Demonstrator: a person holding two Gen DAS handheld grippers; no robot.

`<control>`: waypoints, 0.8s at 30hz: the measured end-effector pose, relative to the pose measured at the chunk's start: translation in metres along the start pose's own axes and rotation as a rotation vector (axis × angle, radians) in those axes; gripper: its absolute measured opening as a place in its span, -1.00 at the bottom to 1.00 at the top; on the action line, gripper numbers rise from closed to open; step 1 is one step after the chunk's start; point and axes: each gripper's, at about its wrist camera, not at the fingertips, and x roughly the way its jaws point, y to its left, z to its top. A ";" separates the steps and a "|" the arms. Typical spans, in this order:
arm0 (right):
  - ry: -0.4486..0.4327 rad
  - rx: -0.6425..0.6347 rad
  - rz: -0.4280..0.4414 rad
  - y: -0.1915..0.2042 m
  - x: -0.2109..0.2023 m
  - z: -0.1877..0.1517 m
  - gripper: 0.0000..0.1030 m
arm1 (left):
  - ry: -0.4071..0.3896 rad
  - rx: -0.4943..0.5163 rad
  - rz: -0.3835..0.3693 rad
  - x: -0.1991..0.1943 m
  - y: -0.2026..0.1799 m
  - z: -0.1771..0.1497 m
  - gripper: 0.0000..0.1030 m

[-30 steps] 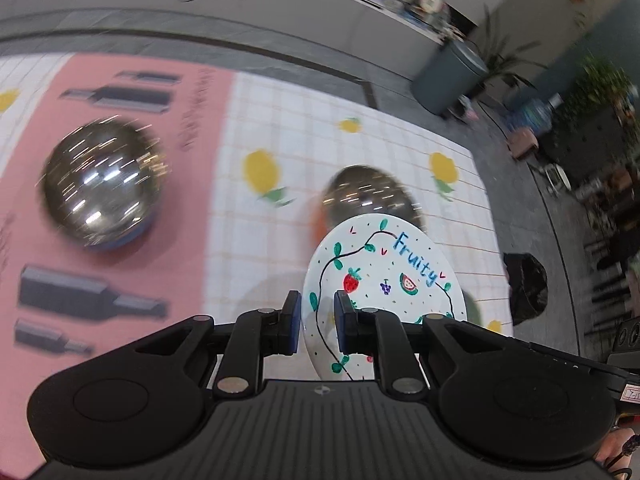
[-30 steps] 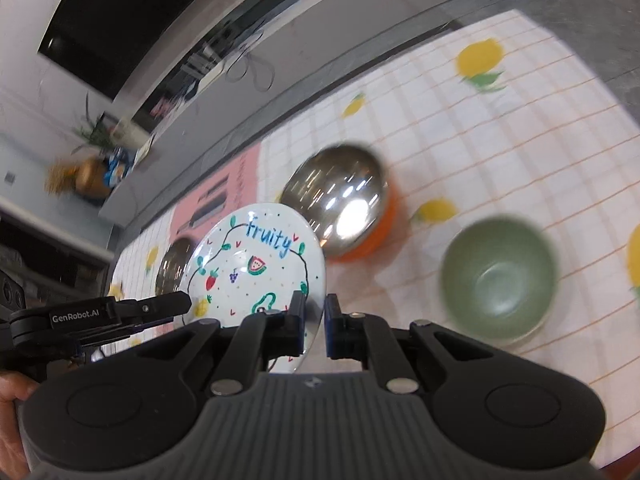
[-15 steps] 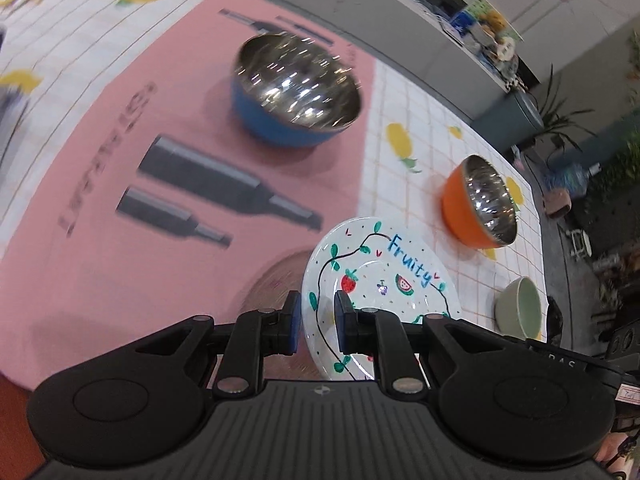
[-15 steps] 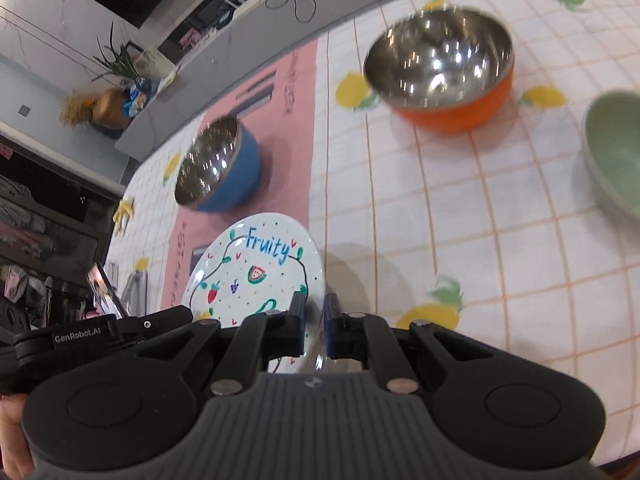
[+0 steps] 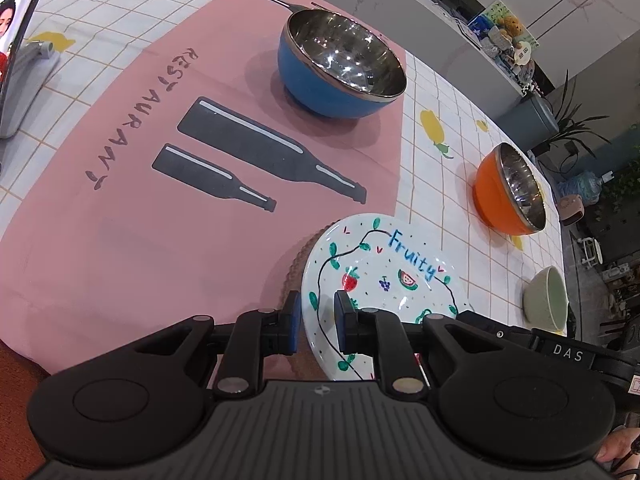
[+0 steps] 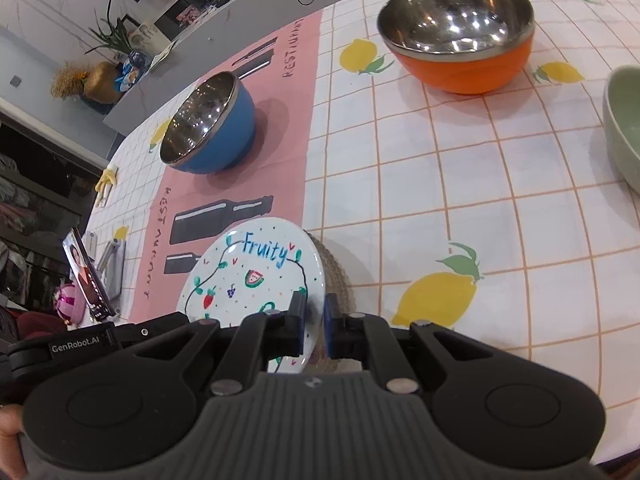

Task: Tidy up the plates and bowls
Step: 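Lower the white Fruity plate onto the glass plate stack with both grippers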

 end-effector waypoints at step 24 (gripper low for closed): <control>-0.025 -0.150 -0.096 0.014 0.010 -0.008 -0.82 | -0.043 0.147 0.106 0.008 -0.015 -0.015 -0.64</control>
